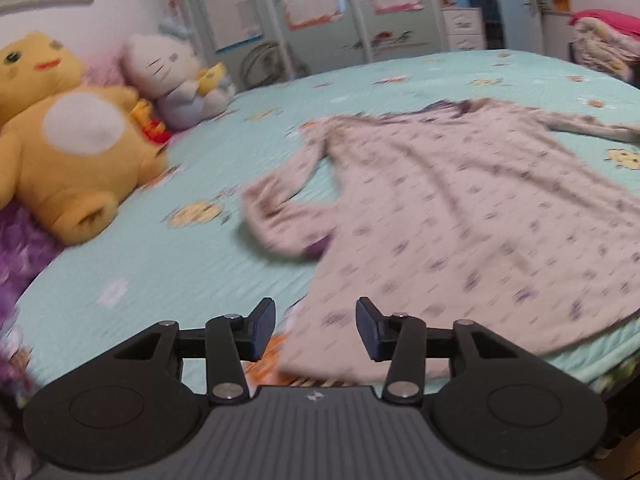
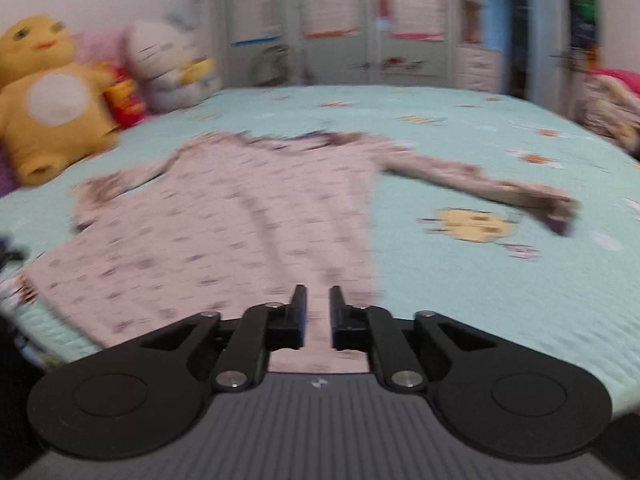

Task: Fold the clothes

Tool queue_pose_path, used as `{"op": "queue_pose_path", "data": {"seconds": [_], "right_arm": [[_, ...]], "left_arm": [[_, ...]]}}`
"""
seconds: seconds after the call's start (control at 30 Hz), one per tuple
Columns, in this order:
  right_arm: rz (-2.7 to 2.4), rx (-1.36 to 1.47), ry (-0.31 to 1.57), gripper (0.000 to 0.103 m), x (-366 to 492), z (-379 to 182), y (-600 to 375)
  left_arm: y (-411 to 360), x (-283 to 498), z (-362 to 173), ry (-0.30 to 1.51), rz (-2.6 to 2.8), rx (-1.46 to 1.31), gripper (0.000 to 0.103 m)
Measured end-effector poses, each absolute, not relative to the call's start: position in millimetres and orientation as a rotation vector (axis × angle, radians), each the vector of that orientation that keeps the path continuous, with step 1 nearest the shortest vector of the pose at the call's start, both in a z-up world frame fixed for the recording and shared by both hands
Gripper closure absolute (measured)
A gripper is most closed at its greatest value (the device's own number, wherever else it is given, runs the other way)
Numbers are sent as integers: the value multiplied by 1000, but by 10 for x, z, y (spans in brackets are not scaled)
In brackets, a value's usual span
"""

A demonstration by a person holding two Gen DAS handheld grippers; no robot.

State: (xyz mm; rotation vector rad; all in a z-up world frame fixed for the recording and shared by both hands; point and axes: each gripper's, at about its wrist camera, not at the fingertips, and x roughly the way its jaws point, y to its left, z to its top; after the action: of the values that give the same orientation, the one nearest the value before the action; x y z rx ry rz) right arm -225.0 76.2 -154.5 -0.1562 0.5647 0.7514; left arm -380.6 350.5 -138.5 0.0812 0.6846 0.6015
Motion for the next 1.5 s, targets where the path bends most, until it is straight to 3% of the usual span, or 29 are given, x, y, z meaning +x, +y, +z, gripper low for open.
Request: {"op": "queue_pose_path", "data": {"seconds": [0.17,0.3,0.5,0.57,0.63,0.9,1.03,1.5], "right_arm": [[728,-234,720,83,-2140,-1885,991],[687,-112,686,73,-2114,-1788,681],[729,-121,597,72,-2219,-1718,688],[765,-167,588,60,-2276,-1734,796],[763,-219,607,56,-2295,-1797,867],[712,-235,671,56,-2210,-1903,853],[710,-263,655,56,-2268,-1927,873],[706,-286,656,53,-2274,-1945,898]], "left_arm": [[3474,-3595,-1675,763,602,54,52],[3748,-3807,-1528,663,598,-115,50],[4303,-3820,-1453,611,707,-372,53],[4271,-3751,-1435,616,698,-368,52],[4150,-3673,-1468,636,665,-323,51],[3738,-3433,-1823,770,671,-79,46],[3720,-3435,-1829,779,695,-46,36],[3725,-3420,-1813,805,708,-60,34]]}}
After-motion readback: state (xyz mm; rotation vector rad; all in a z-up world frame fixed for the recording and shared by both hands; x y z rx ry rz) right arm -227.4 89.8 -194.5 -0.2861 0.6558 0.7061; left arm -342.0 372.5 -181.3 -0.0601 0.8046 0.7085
